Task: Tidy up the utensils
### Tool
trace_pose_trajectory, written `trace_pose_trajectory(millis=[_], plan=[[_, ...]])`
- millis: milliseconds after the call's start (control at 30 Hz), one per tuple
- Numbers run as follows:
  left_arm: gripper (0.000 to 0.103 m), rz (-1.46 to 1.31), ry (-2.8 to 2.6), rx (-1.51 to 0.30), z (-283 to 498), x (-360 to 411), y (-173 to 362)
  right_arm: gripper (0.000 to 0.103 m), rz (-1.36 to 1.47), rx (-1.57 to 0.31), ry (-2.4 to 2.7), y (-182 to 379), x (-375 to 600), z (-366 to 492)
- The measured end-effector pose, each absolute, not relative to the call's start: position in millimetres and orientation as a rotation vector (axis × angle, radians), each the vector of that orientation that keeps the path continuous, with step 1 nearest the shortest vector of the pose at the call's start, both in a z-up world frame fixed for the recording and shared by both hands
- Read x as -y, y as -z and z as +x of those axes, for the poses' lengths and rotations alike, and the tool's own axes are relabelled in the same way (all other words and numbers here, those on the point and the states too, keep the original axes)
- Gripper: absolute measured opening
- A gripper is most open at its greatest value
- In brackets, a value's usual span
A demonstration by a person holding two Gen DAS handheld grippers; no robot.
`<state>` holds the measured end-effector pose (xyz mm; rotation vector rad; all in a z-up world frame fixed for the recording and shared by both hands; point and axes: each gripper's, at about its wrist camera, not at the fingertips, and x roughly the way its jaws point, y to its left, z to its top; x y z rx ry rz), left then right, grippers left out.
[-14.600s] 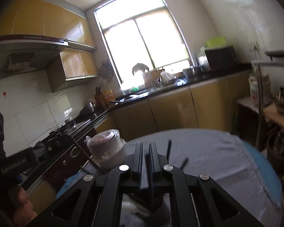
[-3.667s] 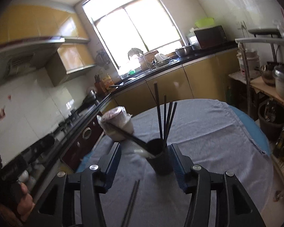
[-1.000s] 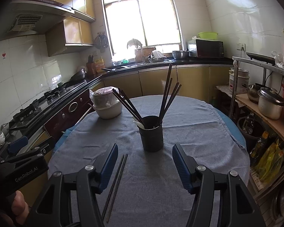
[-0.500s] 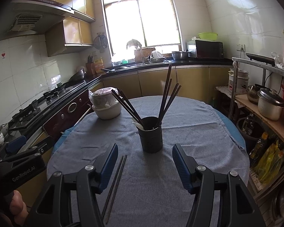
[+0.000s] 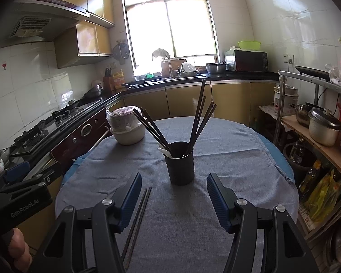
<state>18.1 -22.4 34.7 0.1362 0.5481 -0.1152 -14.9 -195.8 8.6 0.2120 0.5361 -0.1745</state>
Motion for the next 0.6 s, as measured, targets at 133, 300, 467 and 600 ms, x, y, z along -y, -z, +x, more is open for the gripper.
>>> trace_pose_trajectory(millis=[133,300,467,600], plan=[[0.088,0.140,0.116,-0.541,14.7,22.9,-38.0,0.063,0.214,-0.531,0.173,-10.5,195.5,-16.6],[0.088,0.136,0.116,-0.530,10.7,22.2,-43.1,0.063,0.209,-0.519,0.171,-15.2,193.5,-20.0],[0.088,0.135,0.120,-0.518,6.1,21.6,-46.9,0.063,0.206,-0.506,0.172,-20.2,192.3,-24.0],[0.088,0.130,0.118,-0.516,5.6,18.6,-47.3,0.063,0.202,-0.503,0.171,-22.0,191.0,-24.0]])
